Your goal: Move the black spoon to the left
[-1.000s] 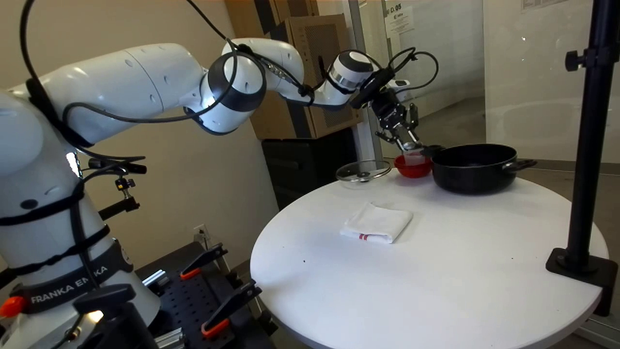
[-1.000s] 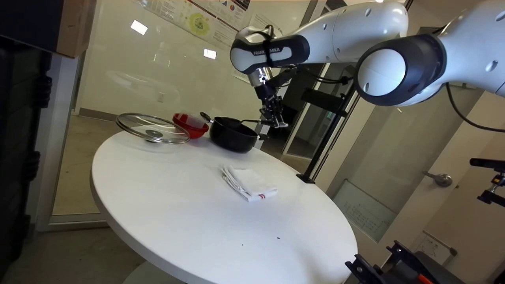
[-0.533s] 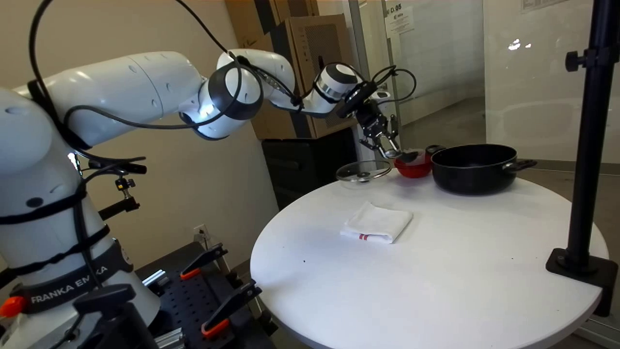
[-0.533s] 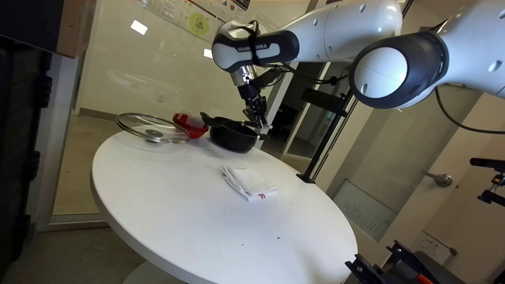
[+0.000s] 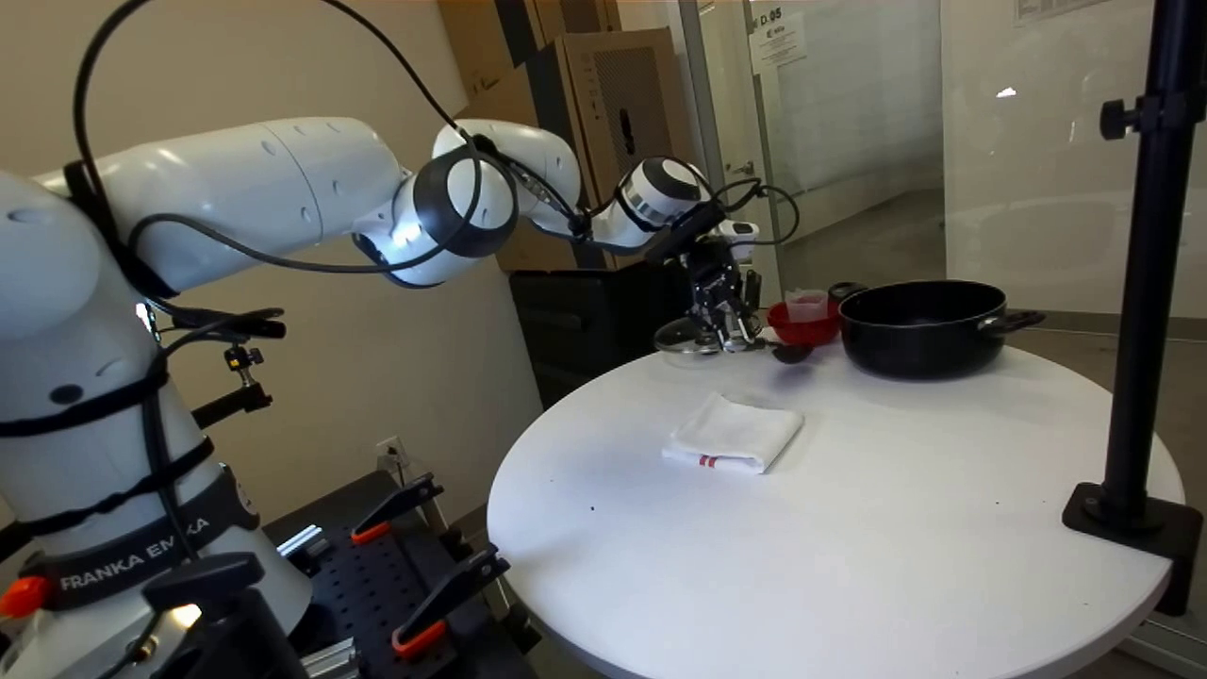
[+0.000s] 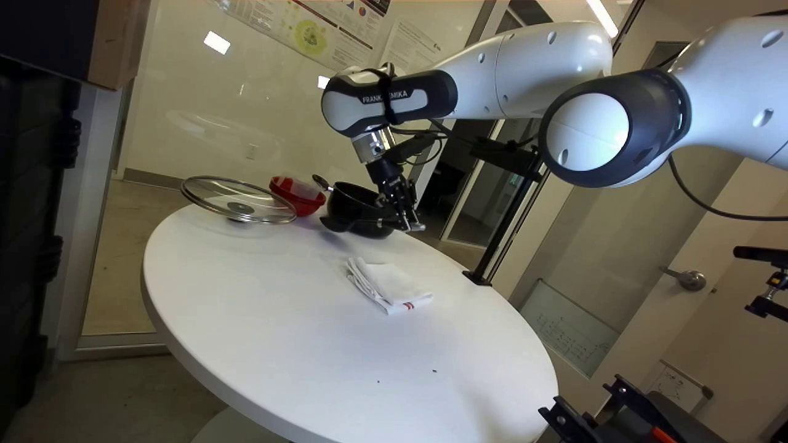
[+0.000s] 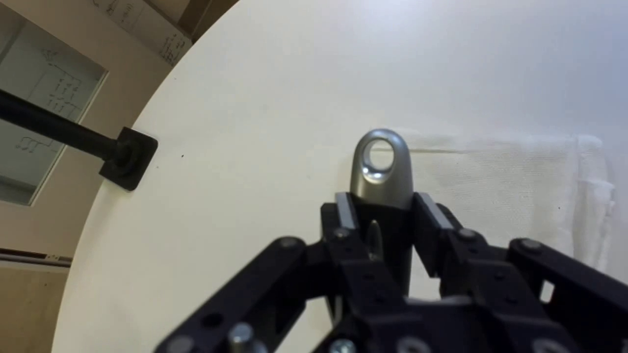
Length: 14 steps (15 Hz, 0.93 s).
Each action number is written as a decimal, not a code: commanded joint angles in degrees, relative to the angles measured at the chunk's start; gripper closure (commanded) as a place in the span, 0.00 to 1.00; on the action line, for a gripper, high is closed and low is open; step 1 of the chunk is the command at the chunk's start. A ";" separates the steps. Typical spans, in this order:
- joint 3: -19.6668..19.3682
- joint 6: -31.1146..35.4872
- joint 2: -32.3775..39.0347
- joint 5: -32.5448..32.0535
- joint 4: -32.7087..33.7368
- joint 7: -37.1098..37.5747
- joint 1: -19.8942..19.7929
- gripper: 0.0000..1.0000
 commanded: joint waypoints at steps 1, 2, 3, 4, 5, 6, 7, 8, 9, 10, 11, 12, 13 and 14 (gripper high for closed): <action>0.60 -0.41 0.39 -0.51 -1.99 0.81 -0.40 0.92; 0.56 0.04 0.50 -0.85 -2.82 0.50 -0.55 0.92; 0.57 0.07 0.57 -1.11 -3.53 0.17 -0.69 0.92; 0.56 0.42 0.60 -1.45 -4.36 -0.08 -0.90 0.92; 0.48 0.87 0.63 -1.99 -5.23 -0.74 -1.08 0.92; 0.41 1.67 0.65 -2.69 -6.17 -1.73 -1.27 0.92; 0.43 2.83 0.67 -3.27 -7.51 -2.26 -1.67 0.92; 0.61 3.83 0.68 -3.60 -8.80 -2.43 -2.21 0.92; 0.86 5.28 0.72 -3.75 -9.89 -2.27 -2.81 0.92; 1.11 6.83 0.76 -3.66 -10.84 -1.40 -3.42 0.92; 1.41 8.33 0.82 -3.22 -11.80 -0.12 -4.16 0.92; 1.78 9.70 0.89 -2.70 -12.46 0.82 -4.84 0.92; 2.23 11.57 0.94 -2.23 -13.03 1.84 -5.45 0.92; 2.46 12.88 0.96 -2.16 -13.60 2.16 -5.84 0.92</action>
